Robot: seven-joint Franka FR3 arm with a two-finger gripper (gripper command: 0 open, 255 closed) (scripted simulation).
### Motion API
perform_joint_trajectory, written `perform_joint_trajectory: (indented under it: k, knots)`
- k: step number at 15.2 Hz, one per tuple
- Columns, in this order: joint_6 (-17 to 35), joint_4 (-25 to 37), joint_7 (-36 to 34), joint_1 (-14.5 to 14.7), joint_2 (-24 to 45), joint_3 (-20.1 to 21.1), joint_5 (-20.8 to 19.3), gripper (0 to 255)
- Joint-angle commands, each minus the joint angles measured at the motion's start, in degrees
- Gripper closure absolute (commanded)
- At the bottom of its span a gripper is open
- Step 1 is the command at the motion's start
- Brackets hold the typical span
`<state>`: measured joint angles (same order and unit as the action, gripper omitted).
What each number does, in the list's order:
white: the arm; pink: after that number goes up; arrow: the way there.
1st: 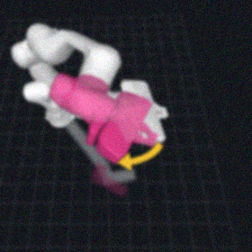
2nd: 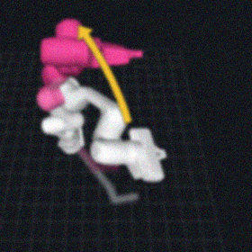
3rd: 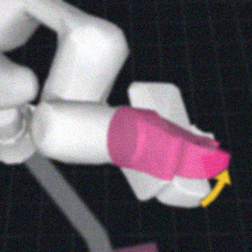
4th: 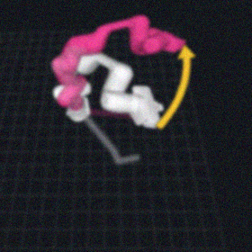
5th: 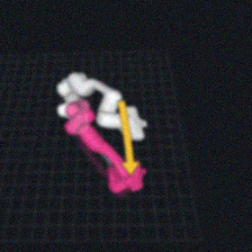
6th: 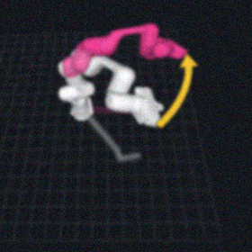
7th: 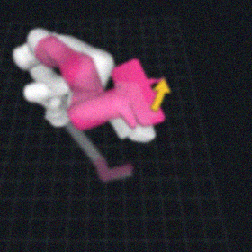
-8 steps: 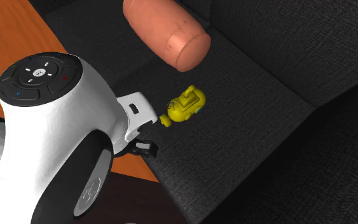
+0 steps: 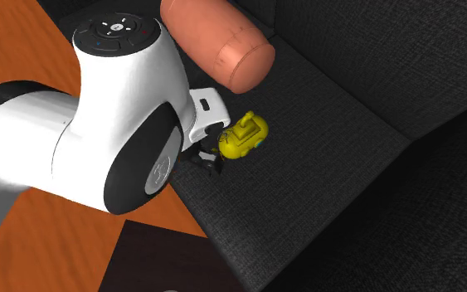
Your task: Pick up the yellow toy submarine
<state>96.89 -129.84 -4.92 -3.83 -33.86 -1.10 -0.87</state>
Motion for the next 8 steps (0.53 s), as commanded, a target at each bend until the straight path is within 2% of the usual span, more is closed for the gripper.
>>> perform_joint_trajectory:
  k: [1, 8]
  knots:
    - [1.2, 3.5, -2.5, -1.2, 4.7, 0.0, -0.4, 0]
    - [3.1, 16.5, -11.3, -4.6, 19.7, -0.6, -1.7, 0]
